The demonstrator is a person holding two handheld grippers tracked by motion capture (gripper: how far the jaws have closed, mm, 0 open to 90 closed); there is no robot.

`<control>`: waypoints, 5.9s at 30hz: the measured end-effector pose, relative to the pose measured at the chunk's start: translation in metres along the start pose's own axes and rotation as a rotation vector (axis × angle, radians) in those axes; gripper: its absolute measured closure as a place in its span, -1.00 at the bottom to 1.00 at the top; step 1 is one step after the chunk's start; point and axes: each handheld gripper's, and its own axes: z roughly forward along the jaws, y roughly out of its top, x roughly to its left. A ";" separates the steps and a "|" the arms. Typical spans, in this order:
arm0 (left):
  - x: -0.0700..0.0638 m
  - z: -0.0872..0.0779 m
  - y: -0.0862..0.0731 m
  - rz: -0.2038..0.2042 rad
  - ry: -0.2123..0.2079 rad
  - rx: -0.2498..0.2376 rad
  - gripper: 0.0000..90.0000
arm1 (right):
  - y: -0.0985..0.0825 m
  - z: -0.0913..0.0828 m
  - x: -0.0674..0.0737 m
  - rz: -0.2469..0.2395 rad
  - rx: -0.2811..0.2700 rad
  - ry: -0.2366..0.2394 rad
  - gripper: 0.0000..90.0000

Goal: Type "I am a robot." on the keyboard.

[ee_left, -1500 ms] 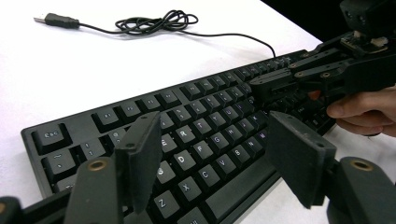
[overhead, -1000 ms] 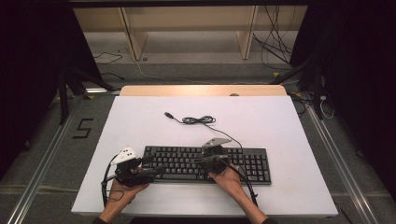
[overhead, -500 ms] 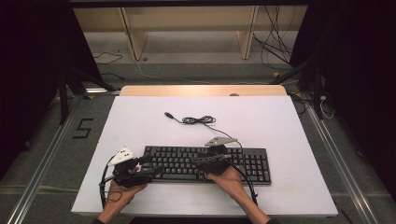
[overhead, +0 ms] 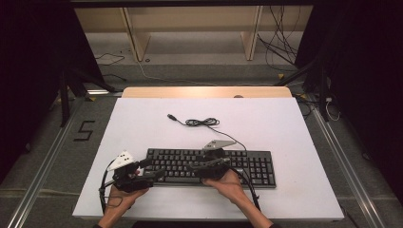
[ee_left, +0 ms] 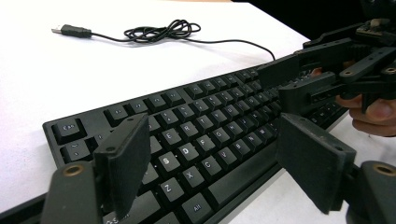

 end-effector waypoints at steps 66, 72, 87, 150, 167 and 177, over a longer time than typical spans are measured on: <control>-0.003 -0.001 -0.003 0.011 -0.001 0.005 -0.45 | -0.004 0.029 0.015 -0.059 0.072 -0.009 0.92; -0.003 -0.001 -0.003 0.011 -0.001 0.005 -0.45 | -0.001 0.022 0.011 -0.046 0.055 -0.009 0.79; -0.003 -0.002 -0.003 0.014 0.001 0.004 -0.45 | 0.003 0.005 -0.003 -0.005 0.036 -0.017 0.05; -0.002 0.002 -0.003 0.022 0.009 0.019 -0.43 | -0.009 -0.006 -0.023 0.028 0.040 -0.107 0.73; 0.000 0.023 0.008 -0.005 0.029 0.085 -0.05 | -0.016 -0.031 -0.011 0.005 0.016 -0.049 -0.01; -0.001 0.046 0.018 0.005 0.029 0.144 0.31 | -0.023 -0.041 -0.010 0.001 -0.007 -0.024 -0.08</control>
